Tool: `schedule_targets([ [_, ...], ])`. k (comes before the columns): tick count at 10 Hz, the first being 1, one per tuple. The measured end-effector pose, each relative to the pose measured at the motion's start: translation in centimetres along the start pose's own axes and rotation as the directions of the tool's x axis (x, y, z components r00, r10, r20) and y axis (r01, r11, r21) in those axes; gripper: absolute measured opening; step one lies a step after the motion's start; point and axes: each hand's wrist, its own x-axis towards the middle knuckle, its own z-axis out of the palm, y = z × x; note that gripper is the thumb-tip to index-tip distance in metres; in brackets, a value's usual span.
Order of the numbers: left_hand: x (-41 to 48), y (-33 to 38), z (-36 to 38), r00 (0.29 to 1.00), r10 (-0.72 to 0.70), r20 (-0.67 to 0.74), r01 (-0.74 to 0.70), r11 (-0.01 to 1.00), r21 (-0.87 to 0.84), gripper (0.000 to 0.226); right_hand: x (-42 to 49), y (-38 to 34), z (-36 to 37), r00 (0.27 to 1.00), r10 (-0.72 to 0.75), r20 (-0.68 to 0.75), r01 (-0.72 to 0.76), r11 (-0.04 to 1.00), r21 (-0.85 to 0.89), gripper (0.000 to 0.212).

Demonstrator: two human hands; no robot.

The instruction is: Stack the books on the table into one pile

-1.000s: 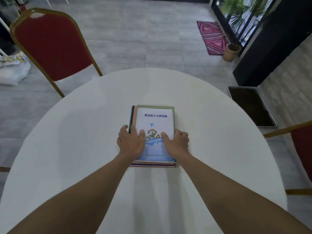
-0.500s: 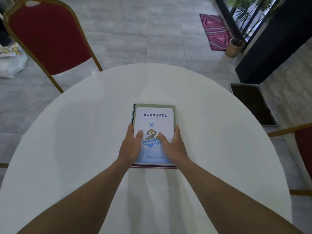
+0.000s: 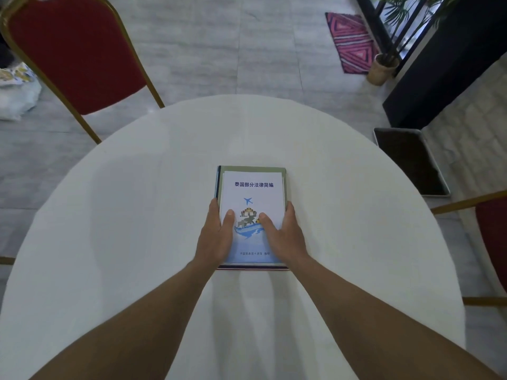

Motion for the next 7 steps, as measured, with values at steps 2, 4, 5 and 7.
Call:
schedule_targets([
  [2, -0.1, 0.0, 0.1, 0.999, 0.032, -0.023, -0.032, 0.999, -0.003, 0.045, -0.1, 0.1, 0.2, 1.000, -0.003, -0.018, 0.003, 1.000, -0.008, 0.068],
  [4, 0.0, 0.0, -0.1, 0.996, 0.091, 0.010, -0.091, 0.995, 0.043, 0.044, -0.4, -0.1, -0.2, 1.000, -0.031, 0.003, 0.031, 0.999, 0.008, 0.058],
  [5, 0.2, 0.4, -1.1, 0.996, 0.067, 0.051, -0.076, 0.978, 0.194, 0.051, -0.8, -0.5, -1.1, 0.998, -0.019, 0.067, 0.020, 1.000, -0.015, 0.053],
  [7, -1.8, 3.2, -2.9, 0.985, 0.124, 0.122, -0.171, 0.824, 0.540, 0.069, -3.2, -1.4, -4.1, 0.990, -0.130, 0.050, 0.137, 0.969, -0.205, 0.075],
])
